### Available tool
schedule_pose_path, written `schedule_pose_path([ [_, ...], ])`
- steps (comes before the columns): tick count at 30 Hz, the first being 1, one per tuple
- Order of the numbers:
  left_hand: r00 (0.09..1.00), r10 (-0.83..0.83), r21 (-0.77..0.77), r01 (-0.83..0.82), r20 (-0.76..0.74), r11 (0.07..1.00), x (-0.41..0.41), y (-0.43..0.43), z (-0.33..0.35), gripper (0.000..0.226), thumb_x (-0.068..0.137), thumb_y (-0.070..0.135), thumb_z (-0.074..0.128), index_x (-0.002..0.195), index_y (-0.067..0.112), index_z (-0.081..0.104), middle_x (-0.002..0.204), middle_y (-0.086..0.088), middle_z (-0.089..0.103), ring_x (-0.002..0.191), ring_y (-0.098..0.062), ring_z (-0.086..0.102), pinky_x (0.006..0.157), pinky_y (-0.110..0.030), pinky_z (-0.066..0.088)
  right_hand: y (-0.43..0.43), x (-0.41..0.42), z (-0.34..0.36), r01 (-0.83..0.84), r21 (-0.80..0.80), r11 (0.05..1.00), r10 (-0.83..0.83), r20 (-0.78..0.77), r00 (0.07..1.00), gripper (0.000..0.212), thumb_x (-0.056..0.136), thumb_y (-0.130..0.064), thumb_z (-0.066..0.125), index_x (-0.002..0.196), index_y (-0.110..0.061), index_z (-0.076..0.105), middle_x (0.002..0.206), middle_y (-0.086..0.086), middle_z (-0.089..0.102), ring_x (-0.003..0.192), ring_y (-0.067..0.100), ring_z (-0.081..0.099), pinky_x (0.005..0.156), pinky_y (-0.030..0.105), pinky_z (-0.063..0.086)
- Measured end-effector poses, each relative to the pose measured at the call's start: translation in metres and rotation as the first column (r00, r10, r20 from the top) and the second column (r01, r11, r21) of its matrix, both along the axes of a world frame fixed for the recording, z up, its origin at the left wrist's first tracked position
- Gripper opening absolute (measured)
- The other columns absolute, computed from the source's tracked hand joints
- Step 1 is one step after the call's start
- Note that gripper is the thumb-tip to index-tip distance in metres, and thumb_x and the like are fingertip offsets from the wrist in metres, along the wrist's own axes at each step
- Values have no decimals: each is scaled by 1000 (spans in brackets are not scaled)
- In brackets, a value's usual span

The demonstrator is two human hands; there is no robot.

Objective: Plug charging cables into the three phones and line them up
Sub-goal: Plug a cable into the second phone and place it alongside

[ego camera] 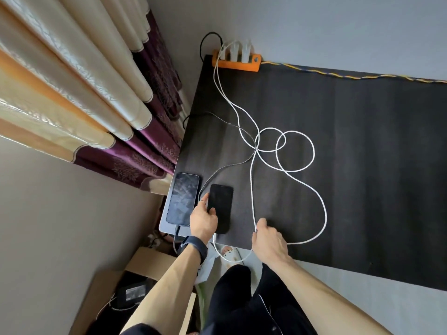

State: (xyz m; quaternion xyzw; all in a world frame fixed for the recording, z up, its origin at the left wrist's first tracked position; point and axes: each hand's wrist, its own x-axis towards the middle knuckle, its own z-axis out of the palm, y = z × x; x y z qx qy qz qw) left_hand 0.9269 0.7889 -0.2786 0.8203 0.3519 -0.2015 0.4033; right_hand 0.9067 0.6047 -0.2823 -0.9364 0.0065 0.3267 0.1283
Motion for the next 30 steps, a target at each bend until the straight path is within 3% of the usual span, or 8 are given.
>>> schedule_pose_path([
  [4, 991, -135, 117, 133, 4, 984, -8, -15, -2, 94, 82, 35, 74, 156, 18, 18, 132, -18, 45, 123, -37, 44, 108, -43, 36, 7, -4, 0, 1, 75, 997, 1, -27, 1000, 22, 100, -28, 50, 111, -10, 44, 113, 17, 70, 104, 39, 67, 81, 45, 54],
  [6, 980, -198, 182, 198, -18, 963, -10, -18, -1, 105, 79, 33, 77, 157, 13, 10, 132, -19, 40, 120, -38, 41, 108, -43, 32, 11, -3, 0, -10, 132, 991, 16, -45, 999, 20, 99, -28, 52, 109, -13, 44, 113, 14, 70, 103, 36, 68, 81, 43, 54],
  [13, 956, -290, 307, 287, -38, 907, -11, -12, -8, 92, 86, 28, 69, 155, 12, 11, 139, -15, 36, 126, -34, 38, 107, -40, 37, 21, 9, 4, -20, 202, 979, 34, -66, 997, 26, 94, -36, 60, 99, -22, 39, 110, 4, 65, 102, 31, 65, 77, 38, 49],
  [18, 948, -309, 339, 315, -72, 887, -14, -14, -7, 87, 88, 36, 64, 155, 12, 14, 146, -13, 33, 132, -33, 34, 106, -42, 41, 28, 22, 8, -17, 144, 990, 21, -30, 999, 32, 93, -40, 60, 111, -18, 46, 116, 6, 61, 107, 35, 63, 87, 45, 52],
  [25, 912, -391, 440, 405, -126, 802, -26, -10, -7, 82, 89, 50, 58, 154, 20, 20, 154, -7, 29, 137, -28, 32, 108, -40, 37, 32, 24, 1, -29, 117, 993, 31, -18, 999, 31, 97, -28, 57, 120, -12, 44, 119, 13, 67, 107, 36, 65, 86, 42, 52],
  [30, 873, -481, 576, 436, -82, 692, -36, 4, -13, 75, 83, 58, 60, 146, 20, 45, 157, -11, 33, 143, -32, 32, 111, -47, 31, 44, 17, 1, -22, 185, 982, 30, -40, 999, 22, 97, -26, 58, 110, -15, 44, 114, 12, 70, 104, 35, 67, 83, 40, 52],
])
